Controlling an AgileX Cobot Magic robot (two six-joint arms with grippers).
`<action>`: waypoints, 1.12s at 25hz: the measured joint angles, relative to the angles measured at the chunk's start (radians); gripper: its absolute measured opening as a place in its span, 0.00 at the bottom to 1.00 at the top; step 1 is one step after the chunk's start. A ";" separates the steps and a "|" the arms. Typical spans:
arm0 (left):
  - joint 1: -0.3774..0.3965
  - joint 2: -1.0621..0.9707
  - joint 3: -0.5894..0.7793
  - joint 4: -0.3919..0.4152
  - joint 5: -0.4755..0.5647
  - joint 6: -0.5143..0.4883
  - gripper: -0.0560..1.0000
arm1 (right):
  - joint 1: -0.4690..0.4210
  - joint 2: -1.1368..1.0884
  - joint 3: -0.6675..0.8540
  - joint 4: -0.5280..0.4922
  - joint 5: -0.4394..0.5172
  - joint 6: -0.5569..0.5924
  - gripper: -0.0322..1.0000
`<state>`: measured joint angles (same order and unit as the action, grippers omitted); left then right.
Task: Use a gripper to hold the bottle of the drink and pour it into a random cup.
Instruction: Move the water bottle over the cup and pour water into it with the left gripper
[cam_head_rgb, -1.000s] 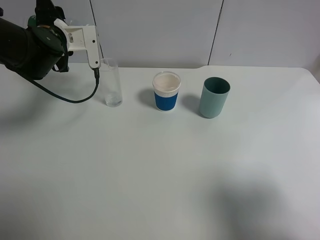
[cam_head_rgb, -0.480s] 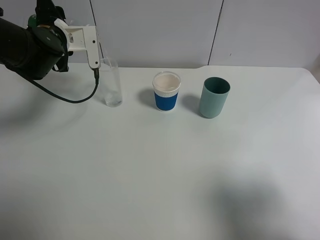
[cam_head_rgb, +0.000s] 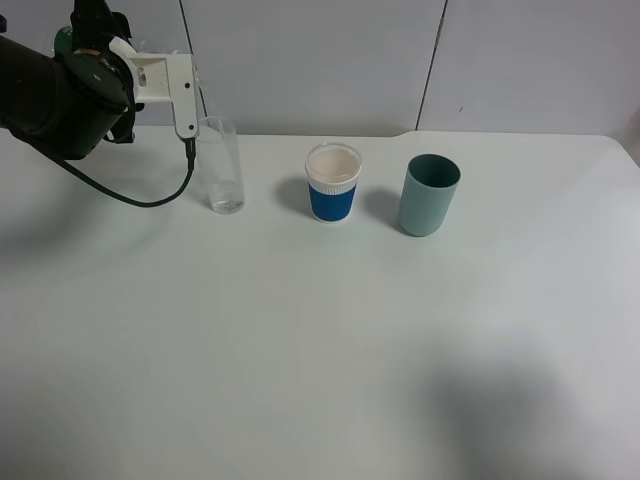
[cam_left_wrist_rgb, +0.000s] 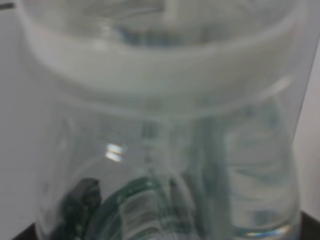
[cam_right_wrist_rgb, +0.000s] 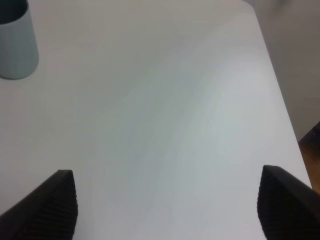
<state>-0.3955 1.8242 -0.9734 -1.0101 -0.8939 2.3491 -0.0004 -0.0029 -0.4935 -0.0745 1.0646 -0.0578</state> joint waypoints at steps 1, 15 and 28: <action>0.000 0.000 0.000 0.000 0.000 0.000 0.57 | 0.000 0.000 0.000 0.000 0.000 0.000 0.75; 0.000 0.000 0.000 0.000 0.000 0.039 0.57 | 0.000 0.000 0.000 0.000 0.000 0.000 0.75; 0.000 0.000 0.000 0.000 -0.006 0.056 0.57 | 0.000 0.000 0.000 0.000 0.000 0.000 0.75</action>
<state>-0.3955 1.8242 -0.9734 -1.0099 -0.8998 2.4049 -0.0004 -0.0029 -0.4935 -0.0745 1.0646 -0.0578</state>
